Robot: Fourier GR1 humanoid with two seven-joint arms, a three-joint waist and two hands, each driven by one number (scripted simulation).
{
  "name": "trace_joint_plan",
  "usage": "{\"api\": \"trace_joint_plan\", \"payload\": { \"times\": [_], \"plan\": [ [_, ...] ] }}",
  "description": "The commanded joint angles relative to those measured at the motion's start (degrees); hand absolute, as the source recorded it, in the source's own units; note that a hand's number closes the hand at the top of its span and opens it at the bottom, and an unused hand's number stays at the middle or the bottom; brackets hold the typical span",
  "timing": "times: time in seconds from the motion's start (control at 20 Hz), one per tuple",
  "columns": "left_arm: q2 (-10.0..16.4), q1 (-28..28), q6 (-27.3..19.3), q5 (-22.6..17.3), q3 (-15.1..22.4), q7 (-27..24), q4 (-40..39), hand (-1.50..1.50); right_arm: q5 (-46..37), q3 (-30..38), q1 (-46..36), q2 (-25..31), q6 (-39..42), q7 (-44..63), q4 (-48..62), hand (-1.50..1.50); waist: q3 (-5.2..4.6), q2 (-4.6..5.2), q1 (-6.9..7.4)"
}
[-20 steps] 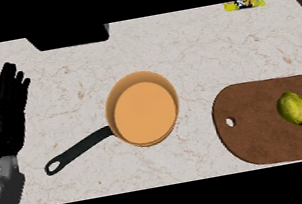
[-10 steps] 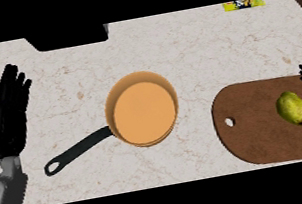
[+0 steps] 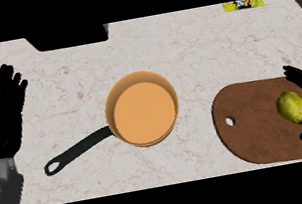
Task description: Pick the pear from the cutting board and place it in the pot
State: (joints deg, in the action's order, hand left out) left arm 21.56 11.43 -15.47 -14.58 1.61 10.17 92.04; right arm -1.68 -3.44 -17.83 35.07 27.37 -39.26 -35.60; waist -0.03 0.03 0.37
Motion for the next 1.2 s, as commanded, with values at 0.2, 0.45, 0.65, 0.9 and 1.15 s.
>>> {"api": "trace_joint_plan", "payload": {
  "times": [0.2, 0.45, 0.65, 0.9, 1.15],
  "plan": [
    [-2.9, 2.7, -1.0, 3.3, 0.8, 1.5, -0.8, 0.00, -5.7, -2.1, -3.5, -2.5, -0.4, -9.3, 4.3, 1.50, 0.11, 0.15, 0.05],
    [-2.5, 2.0, 1.7, 3.0, -1.6, -1.3, -3.0, 0.00, -7.0, -1.5, -4.6, -2.3, -2.0, -14.8, 7.3, 1.50, 0.10, 0.21, 0.11],
    [-4.5, -0.4, 0.4, 4.7, 0.0, 0.2, 0.2, 0.00, -6.9, -2.2, -3.7, -4.6, -3.2, -12.1, 4.0, 1.50, 0.06, 0.02, -0.04],
    [-1.1, -0.9, 3.0, 2.2, -4.4, 1.0, 0.1, 0.00, -11.6, -8.6, -0.3, -9.5, -12.0, -7.0, -7.0, 1.50, -0.21, -0.73, -1.22],
    [-3.4, -0.3, 3.1, 3.9, 0.5, 1.6, -0.2, 0.00, -24.5, -21.1, -8.3, -15.7, -18.0, 0.7, -12.0, 1.50, -1.83, -2.60, 3.62]
  ]
}}
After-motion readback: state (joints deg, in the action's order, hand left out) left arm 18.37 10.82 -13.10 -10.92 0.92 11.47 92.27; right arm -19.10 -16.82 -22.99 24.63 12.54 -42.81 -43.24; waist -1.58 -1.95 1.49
